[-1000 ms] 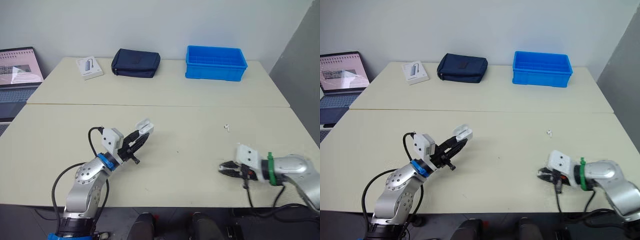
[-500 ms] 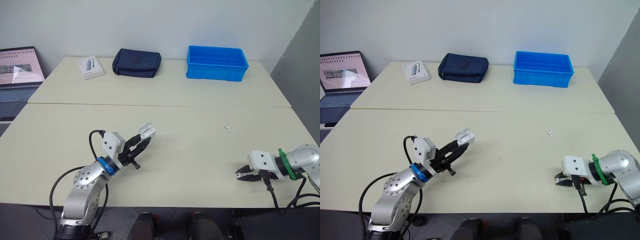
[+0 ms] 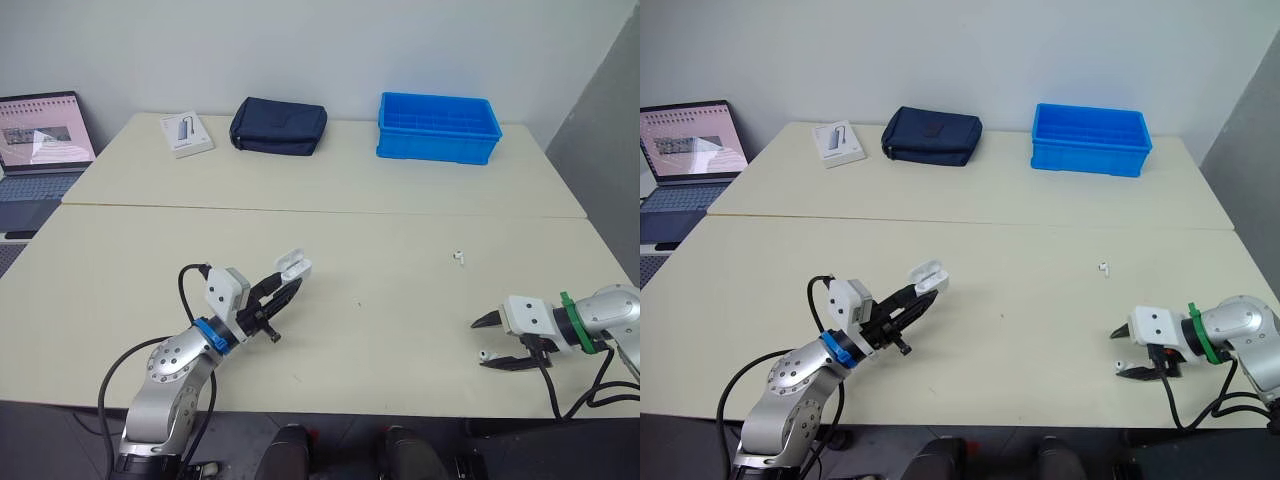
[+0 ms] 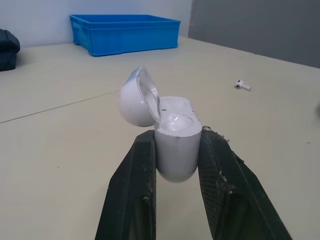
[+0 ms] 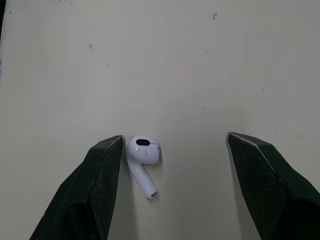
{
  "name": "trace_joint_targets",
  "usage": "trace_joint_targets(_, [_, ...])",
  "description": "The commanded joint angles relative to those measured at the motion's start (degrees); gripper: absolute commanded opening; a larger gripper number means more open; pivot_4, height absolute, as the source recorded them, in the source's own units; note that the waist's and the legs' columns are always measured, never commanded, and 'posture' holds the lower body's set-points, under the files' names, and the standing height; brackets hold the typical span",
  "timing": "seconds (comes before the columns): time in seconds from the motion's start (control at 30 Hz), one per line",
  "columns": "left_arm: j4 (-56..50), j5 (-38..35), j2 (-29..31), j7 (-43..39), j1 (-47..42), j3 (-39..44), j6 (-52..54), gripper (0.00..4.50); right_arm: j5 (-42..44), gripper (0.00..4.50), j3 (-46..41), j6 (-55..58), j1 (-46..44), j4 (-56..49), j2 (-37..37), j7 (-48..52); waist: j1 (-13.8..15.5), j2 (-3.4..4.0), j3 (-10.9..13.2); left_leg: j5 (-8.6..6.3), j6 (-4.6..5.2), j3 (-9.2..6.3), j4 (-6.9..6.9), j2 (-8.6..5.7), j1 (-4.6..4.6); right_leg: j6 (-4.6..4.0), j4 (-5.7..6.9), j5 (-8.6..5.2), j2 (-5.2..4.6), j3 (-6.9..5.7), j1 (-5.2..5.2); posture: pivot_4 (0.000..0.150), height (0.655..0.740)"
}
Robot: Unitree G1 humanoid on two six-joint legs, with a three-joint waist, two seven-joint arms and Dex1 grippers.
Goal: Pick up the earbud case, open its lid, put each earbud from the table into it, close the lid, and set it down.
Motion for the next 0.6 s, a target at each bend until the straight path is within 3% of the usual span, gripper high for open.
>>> trace_joint_targets(0.03, [-2.6, -0.7, 0.1, 0.1, -0.2, 0.0, -0.4, 0.79, 2.6, 3.47, -5.0, 6.6, 1.9, -10.1, -3.8, -0.9, 0.1, 0.02, 0.0, 0.0, 0.0, 0.0, -0.01, 0.01, -0.01, 0.0, 0.0, 0.0, 0.0, 0.0, -0.03, 0.15, 0.74])
trace_joint_targets(0.2, [-2.6, -0.6, -0.2, 0.1, 0.3, -0.5, -0.5, 0.79, -1.4, 3.47, -5.0, 19.6, 3.6, -22.4, -8.5, -4.8, 0.1, 0.02, 0.0, 0.0, -0.01, 0.0, -0.01, 0.02, -0.02, 0.0, 0.01, 0.0, -0.02, -0.01, -0.04, 0.15, 0.74])
trace_joint_targets(0.33, [-2.4, -0.4, -0.5, 0.2, 0.2, -1.0, -0.6, 0.79, -6.2, 3.47, 0.1, 27.3, 0.7, -28.3, -9.7, -6.2, 0.1, 0.02, 0.0, -0.01, -0.01, 0.01, -0.01, 0.06, -0.02, -0.01, 0.0, -0.01, -0.09, 0.0, -0.07, 0.15, 0.74])
trace_joint_targets(0.6, [-2.1, -0.2, -0.6, 0.1, 0.2, -1.4, -1.0, 0.79, -13.5, 3.47, 10.2, 28.4, -4.9, -25.5, -7.7, -5.4, 0.0, 0.02, 0.0, -0.01, -0.01, 0.06, -0.01, 0.01, -0.12, 0.01, -0.02, -0.01, -0.16, 0.01, -0.17, 0.15, 0.74])
